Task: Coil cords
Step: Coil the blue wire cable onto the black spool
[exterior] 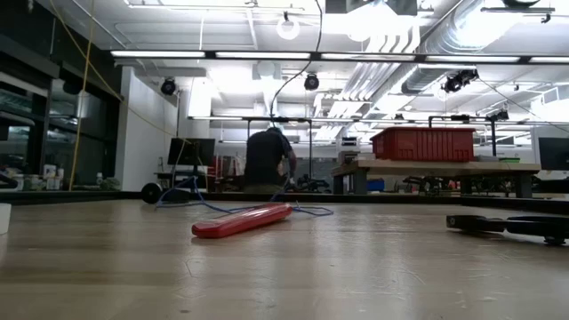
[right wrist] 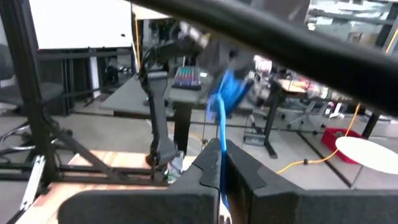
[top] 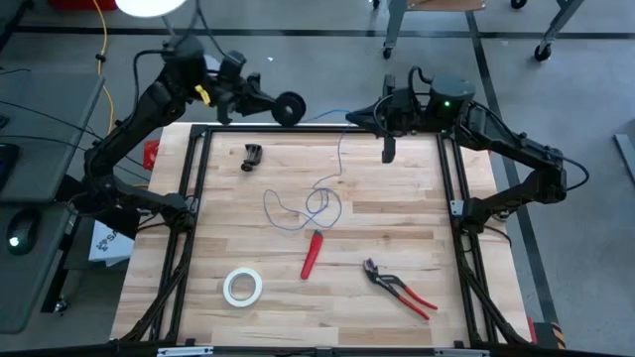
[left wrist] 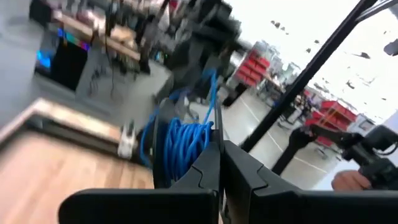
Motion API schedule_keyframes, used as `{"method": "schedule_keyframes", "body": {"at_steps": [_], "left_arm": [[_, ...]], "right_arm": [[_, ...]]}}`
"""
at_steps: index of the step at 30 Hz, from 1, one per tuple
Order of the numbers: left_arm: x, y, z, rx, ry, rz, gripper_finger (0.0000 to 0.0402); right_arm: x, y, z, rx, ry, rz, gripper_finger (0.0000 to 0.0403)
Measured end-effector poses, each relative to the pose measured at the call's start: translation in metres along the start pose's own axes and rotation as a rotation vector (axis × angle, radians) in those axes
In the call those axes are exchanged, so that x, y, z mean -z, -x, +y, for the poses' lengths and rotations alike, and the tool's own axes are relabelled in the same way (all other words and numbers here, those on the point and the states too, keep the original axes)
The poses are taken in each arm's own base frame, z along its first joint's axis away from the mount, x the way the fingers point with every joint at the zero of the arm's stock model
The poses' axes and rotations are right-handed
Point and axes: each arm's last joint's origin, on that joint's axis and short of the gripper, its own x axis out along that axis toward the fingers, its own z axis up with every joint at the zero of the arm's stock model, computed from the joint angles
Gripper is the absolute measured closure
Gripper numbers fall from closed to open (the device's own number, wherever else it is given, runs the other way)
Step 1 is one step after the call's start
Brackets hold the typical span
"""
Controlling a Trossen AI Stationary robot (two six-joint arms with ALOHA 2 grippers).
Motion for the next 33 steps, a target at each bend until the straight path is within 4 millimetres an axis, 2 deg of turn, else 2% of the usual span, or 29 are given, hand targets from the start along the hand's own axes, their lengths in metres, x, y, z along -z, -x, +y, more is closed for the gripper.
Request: {"method": "schedule_keyframes", "body": {"at_steps": [8,15,23,28,33], "left_arm": [[0.013,-0.032,0.016,0.041,0.092,0.094,0.0402],[0.016,-0.078,0.021,0.266,0.139,0.122,0.0402],[0.013,-0.116,0.027,0.454,0.193,0.071,0.0402],[0.014,-0.131,0.032,0.518,0.223,0.017,0.0402],[-0.003,-0.140,0.022,0.576,0.171,-0.023,0.0401]], "right_arm": [[-0.005,-0.001,-0.001,0.007,0.020,-0.057,0.0403],[-0.003,-0.003,-0.005,0.019,0.014,-0.051,0.0403],[-0.001,-0.007,-0.005,-0.012,0.005,-0.049,0.0403],[0.002,-0.011,-0.005,-0.019,0.002,-0.039,0.0403],[0.008,-0.019,-0.006,-0.039,-0.007,-0.024,0.0403]]}}
